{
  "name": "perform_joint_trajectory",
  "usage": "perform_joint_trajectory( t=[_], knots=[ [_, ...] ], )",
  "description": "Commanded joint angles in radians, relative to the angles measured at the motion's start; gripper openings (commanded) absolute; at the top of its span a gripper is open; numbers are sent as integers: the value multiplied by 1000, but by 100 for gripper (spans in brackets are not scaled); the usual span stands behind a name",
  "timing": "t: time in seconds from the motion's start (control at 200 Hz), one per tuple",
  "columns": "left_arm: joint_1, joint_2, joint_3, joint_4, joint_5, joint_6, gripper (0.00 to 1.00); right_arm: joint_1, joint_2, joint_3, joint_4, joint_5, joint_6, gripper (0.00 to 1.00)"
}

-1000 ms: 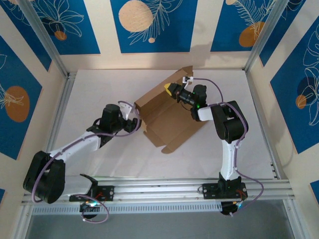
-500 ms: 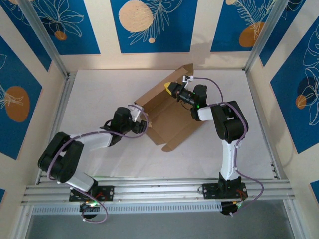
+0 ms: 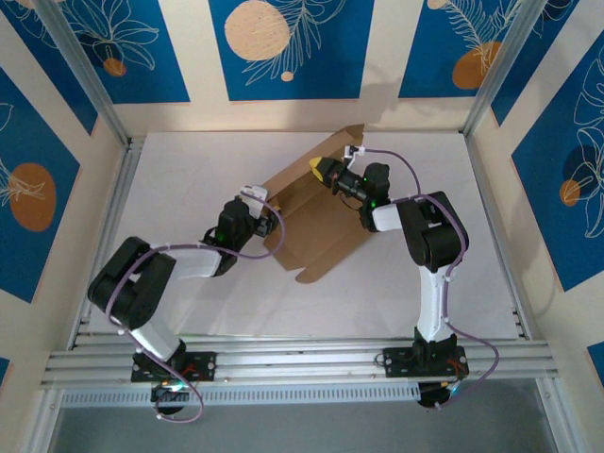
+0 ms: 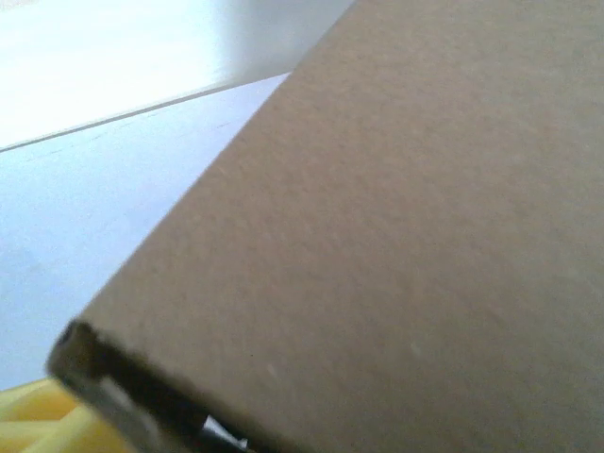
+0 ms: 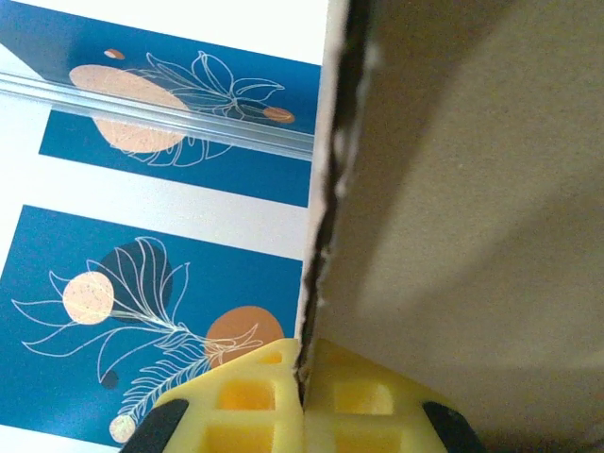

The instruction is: Fold the paper box

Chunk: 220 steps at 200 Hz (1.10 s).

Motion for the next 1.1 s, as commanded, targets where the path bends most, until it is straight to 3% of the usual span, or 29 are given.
perform_joint_trajectory(
  t=[0.0, 0.23, 0.26, 0.405, 0.575, 0.805, 0.93, 1.095],
  knots=[
    [-7, 29, 11, 112, -83, 38, 68, 20, -30, -36, -38, 37, -3, 0],
    [-6, 70, 31, 124, -136, 119, 44, 63, -172, -93, -244, 140, -36, 3],
    [-6, 73, 32, 129, -137, 133, 41, 74, -202, -96, -283, 150, -54, 8],
    [5, 87, 44, 130, -95, 181, 32, 122, -350, -79, -565, 180, -195, 47],
    [45, 88, 57, 99, -19, 175, 31, 164, -558, -62, -932, 239, -401, 65],
    [103, 92, 147, -27, 212, 190, 31, 173, -754, 49, -1286, 235, -574, 64],
    [114, 122, 219, -116, 289, 218, 28, 168, -765, 174, -1444, 182, -643, 63],
    [133, 146, 246, -129, 378, 245, 26, 119, -705, 383, -1706, 300, -766, 63]
  ],
)
